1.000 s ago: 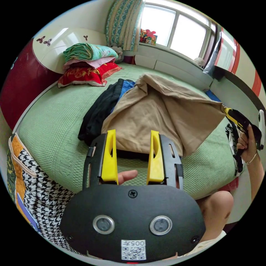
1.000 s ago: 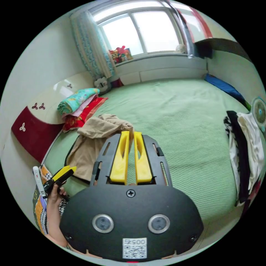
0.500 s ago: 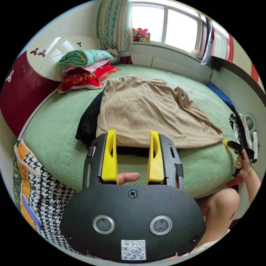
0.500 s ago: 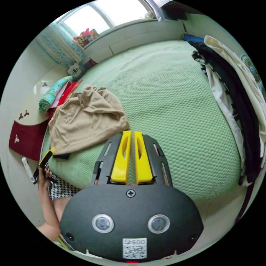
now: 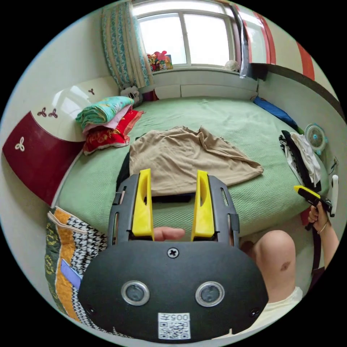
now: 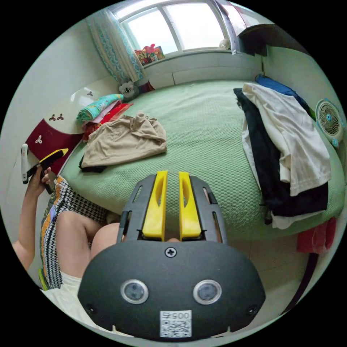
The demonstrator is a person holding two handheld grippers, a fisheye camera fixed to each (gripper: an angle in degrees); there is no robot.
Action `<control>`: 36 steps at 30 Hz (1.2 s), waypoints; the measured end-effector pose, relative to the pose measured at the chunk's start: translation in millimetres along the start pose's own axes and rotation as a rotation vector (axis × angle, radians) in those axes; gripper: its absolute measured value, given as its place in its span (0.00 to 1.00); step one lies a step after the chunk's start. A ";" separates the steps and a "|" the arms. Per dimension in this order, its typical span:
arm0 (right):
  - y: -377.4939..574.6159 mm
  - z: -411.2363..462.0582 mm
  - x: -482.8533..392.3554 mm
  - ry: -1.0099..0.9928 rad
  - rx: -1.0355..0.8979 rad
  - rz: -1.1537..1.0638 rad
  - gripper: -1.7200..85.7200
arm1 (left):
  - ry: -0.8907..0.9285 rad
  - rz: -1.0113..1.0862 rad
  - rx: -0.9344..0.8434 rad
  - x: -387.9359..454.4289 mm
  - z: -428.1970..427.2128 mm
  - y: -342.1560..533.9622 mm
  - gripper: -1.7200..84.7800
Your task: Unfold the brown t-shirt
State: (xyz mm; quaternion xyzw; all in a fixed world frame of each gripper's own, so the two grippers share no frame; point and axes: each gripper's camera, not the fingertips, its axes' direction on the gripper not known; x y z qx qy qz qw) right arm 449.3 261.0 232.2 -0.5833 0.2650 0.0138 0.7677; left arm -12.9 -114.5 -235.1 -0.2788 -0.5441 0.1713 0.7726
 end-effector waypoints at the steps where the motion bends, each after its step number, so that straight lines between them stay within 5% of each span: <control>1: 3.6 -9.6 -3.1 -0.008 0.014 -0.008 0.09 | 0.011 0.007 0.000 2.8 -7.2 2.4 0.22; 12: -37.3 -7.1 -41.6 -0.037 -0.003 -0.117 0.16 | 0.081 0.029 -0.081 10.3 34.6 21.5 0.23; 21: -198.6 95.0 -114.6 -0.054 -0.041 -0.331 0.20 | 0.150 0.009 -0.028 0.9 88.9 9.7 0.22; 28: -264.3 200.0 -140.2 0.027 -0.241 -0.325 0.15 | 0.139 0.023 -0.057 1.4 115.5 11.5 0.22; 36: -293.8 142.4 -124.3 -0.143 -0.190 -0.278 0.04 | 0.175 0.059 -0.004 30.8 128.4 -6.4 0.21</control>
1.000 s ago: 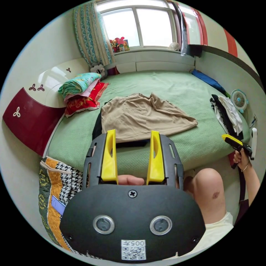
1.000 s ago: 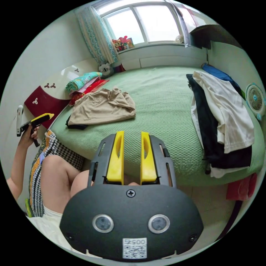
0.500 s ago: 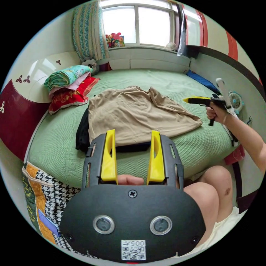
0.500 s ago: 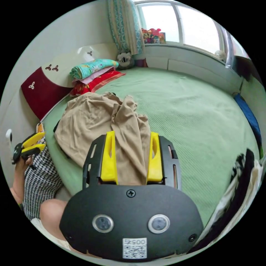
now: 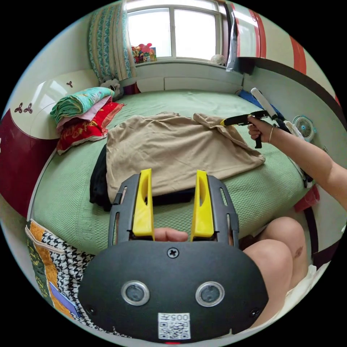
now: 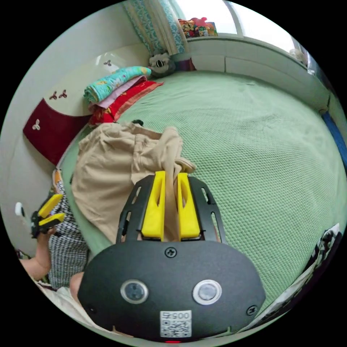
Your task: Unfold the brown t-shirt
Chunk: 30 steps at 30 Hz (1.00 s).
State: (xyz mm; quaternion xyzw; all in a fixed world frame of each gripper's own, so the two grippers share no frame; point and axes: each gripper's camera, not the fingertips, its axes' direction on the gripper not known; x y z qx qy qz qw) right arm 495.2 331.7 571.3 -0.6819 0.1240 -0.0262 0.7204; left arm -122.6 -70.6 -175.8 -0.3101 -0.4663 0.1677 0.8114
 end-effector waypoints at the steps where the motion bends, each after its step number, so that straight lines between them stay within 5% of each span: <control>1: -3.7 -17.3 11.6 -0.067 0.000 0.021 0.03 | 0.006 0.012 0.008 6.1 3.0 -4.9 0.21; 11: -11.2 -141.3 150.0 0.221 0.064 0.435 0.09 | 0.035 0.090 0.006 52.4 42.2 -37.6 0.22; 18: 69.4 -145.4 134.5 0.128 -0.064 0.291 0.18 | 0.043 0.214 -0.081 86.1 86.8 -49.1 0.26; 22: 124.5 -121.2 117.9 0.135 -0.109 0.329 0.19 | 0.036 0.193 -0.106 101.7 125.5 -56.0 0.21; 30: 126.9 -109.0 77.9 0.027 0.016 0.399 0.05 | -0.020 0.167 -0.197 119.1 167.5 -83.8 0.11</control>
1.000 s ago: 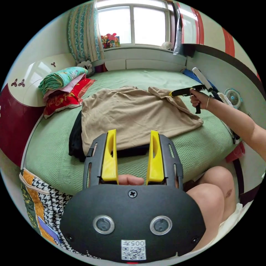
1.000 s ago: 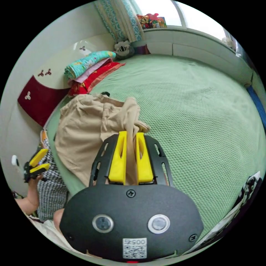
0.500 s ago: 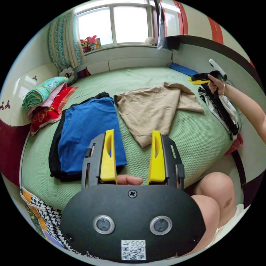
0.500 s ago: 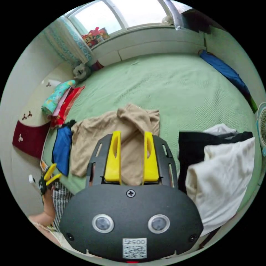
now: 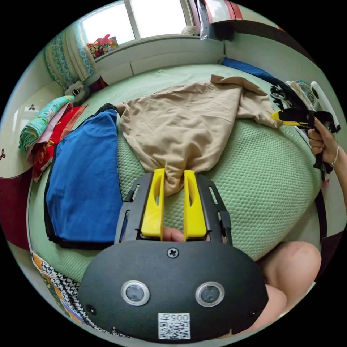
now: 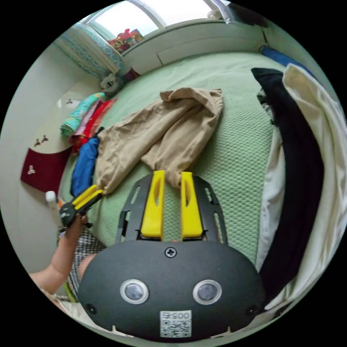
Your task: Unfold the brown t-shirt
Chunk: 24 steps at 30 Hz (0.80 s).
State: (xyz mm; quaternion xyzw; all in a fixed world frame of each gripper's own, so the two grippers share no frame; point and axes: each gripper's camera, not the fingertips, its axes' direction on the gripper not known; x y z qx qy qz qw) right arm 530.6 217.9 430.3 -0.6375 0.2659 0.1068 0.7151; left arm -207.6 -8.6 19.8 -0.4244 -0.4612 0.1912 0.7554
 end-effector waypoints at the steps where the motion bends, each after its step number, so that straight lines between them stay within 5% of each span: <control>1: 1.1 2.2 -7.3 0.127 -0.011 0.015 0.02 | 0.006 0.007 -0.006 -2.8 -5.6 -3.6 0.10; 7: 26.8 -61.8 -12.9 0.183 -0.034 -0.135 0.00 | 0.077 0.077 -0.026 -30.4 -57.5 0.2 0.09; 16: 117.3 -88.1 50.6 0.146 -0.209 -0.043 0.05 | 0.233 0.018 -0.145 -52.4 -47.0 57.5 0.11; 24: 113.1 -75.0 -62.8 0.236 0.041 -0.410 0.18 | 0.283 -0.017 0.012 -64.3 -59.1 43.4 0.14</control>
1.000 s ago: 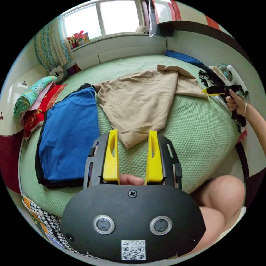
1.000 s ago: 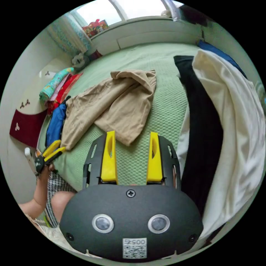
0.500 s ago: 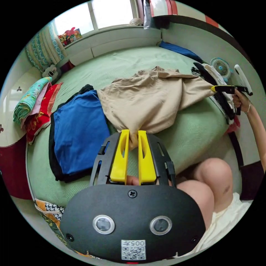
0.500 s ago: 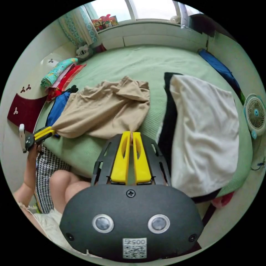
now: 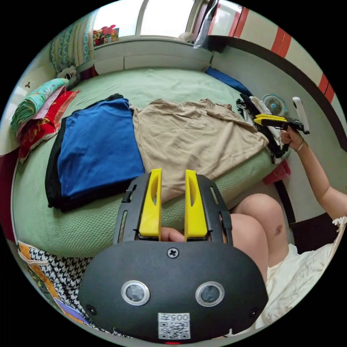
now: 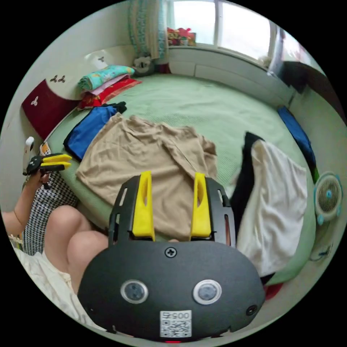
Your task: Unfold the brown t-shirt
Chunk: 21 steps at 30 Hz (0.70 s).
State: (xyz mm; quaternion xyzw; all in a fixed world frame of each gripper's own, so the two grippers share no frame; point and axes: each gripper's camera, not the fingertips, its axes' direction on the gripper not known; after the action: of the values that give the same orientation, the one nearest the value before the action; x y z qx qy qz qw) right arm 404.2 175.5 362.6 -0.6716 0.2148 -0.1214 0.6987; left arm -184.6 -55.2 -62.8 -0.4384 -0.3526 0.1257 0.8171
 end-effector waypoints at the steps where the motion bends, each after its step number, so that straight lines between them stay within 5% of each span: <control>1: -12.3 13.2 -15.5 -0.004 0.021 -0.030 0.19 | -0.003 0.002 -0.013 1.7 10.4 -4.4 0.14; 7: -63.8 113.9 -47.3 0.107 -0.051 -0.024 0.16 | -0.042 -0.021 -0.092 7.6 60.3 -14.9 0.14; 11: -69.9 145.0 -34.8 0.165 -0.101 0.086 0.05 | -0.104 0.003 -0.072 15.9 63.5 -10.9 0.14; 21: 28.9 1.3 -16.4 -0.038 0.160 0.182 0.00 | 0.077 -0.110 -0.061 -2.4 36.1 -1.4 0.13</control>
State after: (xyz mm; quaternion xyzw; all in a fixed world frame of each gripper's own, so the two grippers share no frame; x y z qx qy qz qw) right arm 387.0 186.2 336.2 -0.5935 0.2511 -0.0615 0.7622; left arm -211.2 -34.6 -49.5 -0.4474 -0.3482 0.0528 0.8221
